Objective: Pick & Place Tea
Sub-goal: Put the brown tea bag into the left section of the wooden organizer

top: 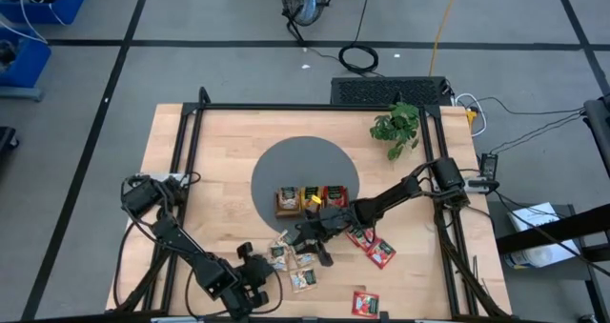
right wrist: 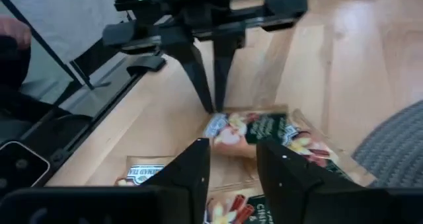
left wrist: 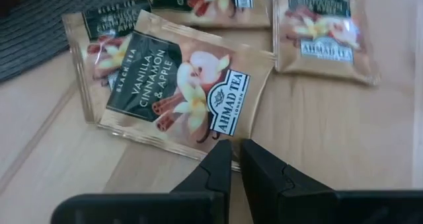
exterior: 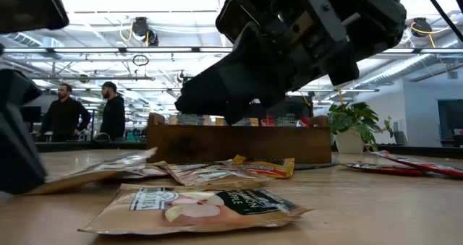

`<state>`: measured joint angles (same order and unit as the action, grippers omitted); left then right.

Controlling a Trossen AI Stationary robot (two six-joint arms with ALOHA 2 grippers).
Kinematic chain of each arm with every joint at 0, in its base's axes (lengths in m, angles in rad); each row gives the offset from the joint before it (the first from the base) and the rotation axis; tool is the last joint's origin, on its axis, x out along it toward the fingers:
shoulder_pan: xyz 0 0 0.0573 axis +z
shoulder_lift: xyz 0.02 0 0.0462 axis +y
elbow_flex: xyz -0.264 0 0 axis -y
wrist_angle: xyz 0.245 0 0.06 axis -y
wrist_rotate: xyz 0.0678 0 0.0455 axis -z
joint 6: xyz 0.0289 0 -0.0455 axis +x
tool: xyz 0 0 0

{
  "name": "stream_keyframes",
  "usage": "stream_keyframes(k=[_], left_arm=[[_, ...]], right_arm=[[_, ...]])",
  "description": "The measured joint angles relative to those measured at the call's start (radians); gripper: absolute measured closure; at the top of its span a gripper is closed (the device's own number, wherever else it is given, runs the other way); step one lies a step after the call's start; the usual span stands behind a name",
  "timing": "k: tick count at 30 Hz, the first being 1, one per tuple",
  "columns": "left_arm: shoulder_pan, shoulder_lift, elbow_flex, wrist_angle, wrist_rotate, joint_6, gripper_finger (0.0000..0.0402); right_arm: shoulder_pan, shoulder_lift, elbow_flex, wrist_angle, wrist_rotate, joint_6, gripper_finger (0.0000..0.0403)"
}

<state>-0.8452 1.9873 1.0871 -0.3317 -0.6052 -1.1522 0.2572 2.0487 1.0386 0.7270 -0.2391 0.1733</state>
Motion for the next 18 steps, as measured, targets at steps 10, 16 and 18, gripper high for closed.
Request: stream_keyframes(k=[10, 16, 18], left_arm=[[0.028, -0.003, -0.083, 0.161, 0.004, 0.069, 0.036], [0.032, -0.001, -0.087, 0.166, 0.016, 0.074, 0.036], [0.032, -0.001, -0.088, 0.17, 0.014, 0.083, 0.036]], right_arm=[[-0.003, 0.01, 0.0, -0.061, 0.058, 0.01, 0.0266], [-0.009, 0.011, -0.002, -0.104, 0.057, 0.108, 0.0268], [-0.009, 0.012, -0.002, -0.114, 0.056, 0.132, 0.0267]])
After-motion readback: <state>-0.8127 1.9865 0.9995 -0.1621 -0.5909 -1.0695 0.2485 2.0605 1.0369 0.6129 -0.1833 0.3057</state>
